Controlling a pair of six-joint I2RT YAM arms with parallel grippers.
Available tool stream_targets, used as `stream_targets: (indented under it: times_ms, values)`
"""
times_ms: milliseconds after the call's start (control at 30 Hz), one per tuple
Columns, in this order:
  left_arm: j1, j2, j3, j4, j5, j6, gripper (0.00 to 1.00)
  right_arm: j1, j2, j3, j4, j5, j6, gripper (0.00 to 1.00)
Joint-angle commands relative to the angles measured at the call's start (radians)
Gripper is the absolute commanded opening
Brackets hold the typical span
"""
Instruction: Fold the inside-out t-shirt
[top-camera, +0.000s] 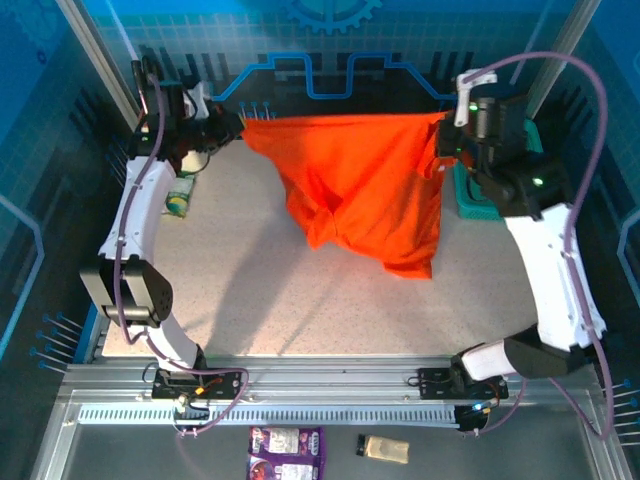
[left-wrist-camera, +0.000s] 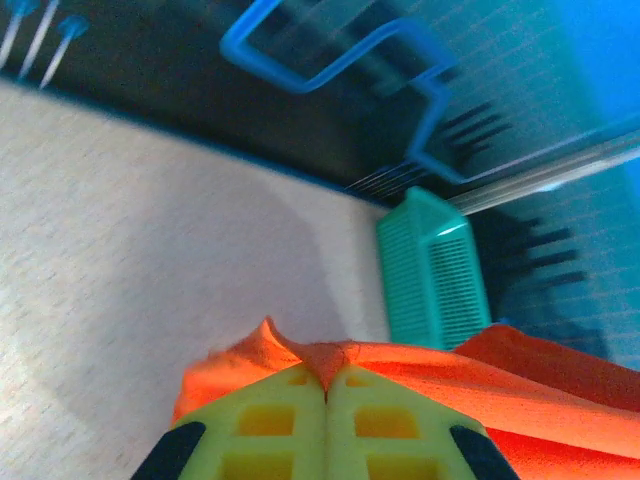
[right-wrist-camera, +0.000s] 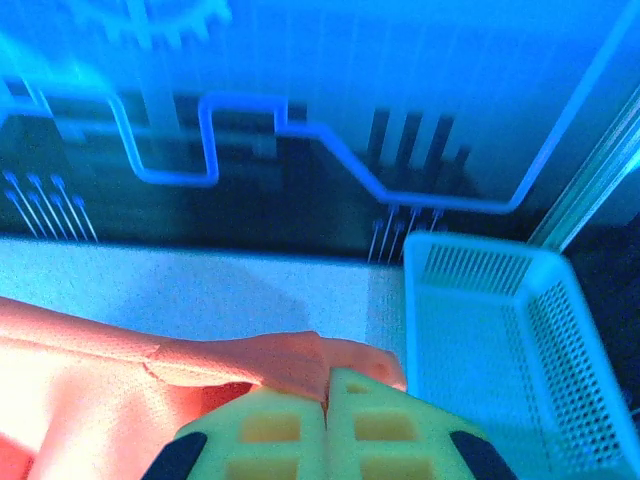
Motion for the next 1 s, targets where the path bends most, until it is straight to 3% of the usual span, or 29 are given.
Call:
stream_targets:
  times_ms: [0, 267, 467, 633, 867, 967]
  values:
    - [0.018, -0.004, 0.006, -0.032, 0.026, -0.042, 0.0, -0.011, -0.078, -0.02, -0.03, 0.028, -0.03, 0.0]
    - [0.01, -0.129, -0.449, 0.075, 0.037, -0.047, 0.0, -0.012, -0.304, -0.542, -0.022, -0.141, 0.128, 0.0]
    - [-0.041, -0.074, -0.69, 0.117, 0.085, -0.028, 0.0, -0.022, -0.319, -0.945, 0.058, -0.293, 0.239, 0.0]
    - [-0.085, 0.069, -0.616, 0.107, 0.067, 0.012, 0.01, -0.118, -0.231, -1.029, 0.151, -0.309, 0.229, 0.0]
    - [-0.147, 0.361, -0.252, -0.008, 0.061, 0.051, 0.04, -0.277, -0.096, -1.03, 0.25, -0.314, 0.208, 0.0]
    - [-0.152, 0.395, -0.185, -0.028, -0.002, 0.066, 0.09, -0.317, -0.066, -1.034, 0.269, -0.356, 0.201, 0.0]
